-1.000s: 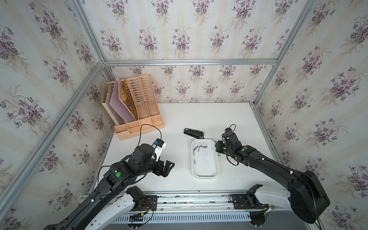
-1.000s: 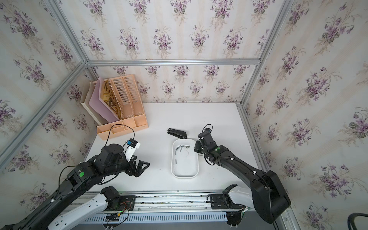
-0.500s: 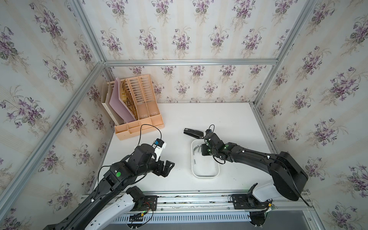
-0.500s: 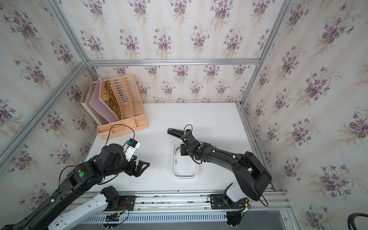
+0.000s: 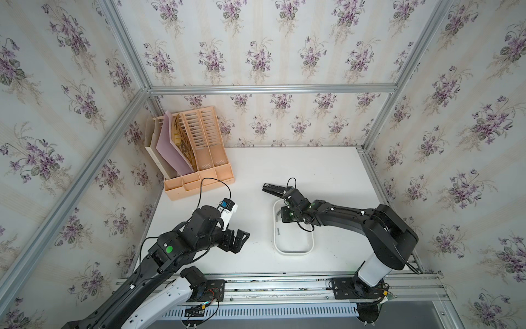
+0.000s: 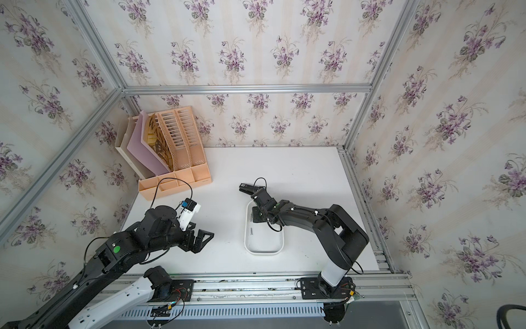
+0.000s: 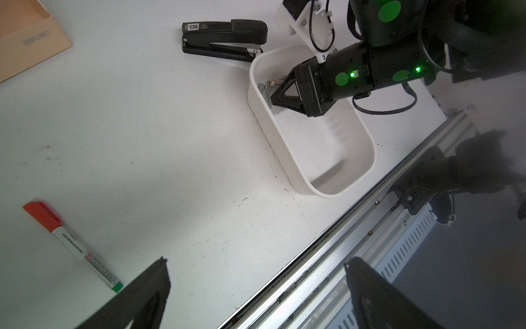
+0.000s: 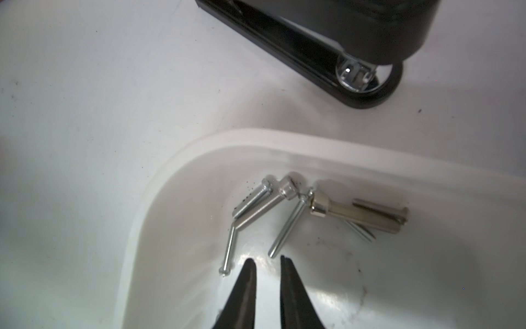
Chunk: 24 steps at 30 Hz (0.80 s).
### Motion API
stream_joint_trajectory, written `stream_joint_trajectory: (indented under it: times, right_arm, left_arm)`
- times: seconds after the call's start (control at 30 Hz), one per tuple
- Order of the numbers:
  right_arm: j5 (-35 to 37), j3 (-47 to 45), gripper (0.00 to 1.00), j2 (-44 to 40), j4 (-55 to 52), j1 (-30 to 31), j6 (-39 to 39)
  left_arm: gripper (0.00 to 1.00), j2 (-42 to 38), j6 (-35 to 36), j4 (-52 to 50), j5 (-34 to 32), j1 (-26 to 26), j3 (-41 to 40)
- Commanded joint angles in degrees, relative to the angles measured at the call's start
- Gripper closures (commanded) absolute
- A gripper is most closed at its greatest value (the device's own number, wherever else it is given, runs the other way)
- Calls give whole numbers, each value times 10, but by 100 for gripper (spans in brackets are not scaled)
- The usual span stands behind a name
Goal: Take out the screws from the storage box
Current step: Pick up the screw from the storage box.
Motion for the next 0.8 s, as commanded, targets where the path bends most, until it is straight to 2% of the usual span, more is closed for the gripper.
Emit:
stream_joint_trajectory:
  times: [0.0,0.47,0.67,0.77]
  right_arm:
    - [9,12,79,15,-20,1,2]
    - [42,46,80,62,-61,2,10]
    - [46,46,100,62,-65,2,11]
    - [43,42,100,58,-62,2,10]
  left_arm:
    - [1,-2,-1,7,1,0,2]
    - [1,-2,-1,6,2,0,2]
    - [1,-2,-2,5,2,0,1]
    - [1,-3,-2,6,2,0,1]
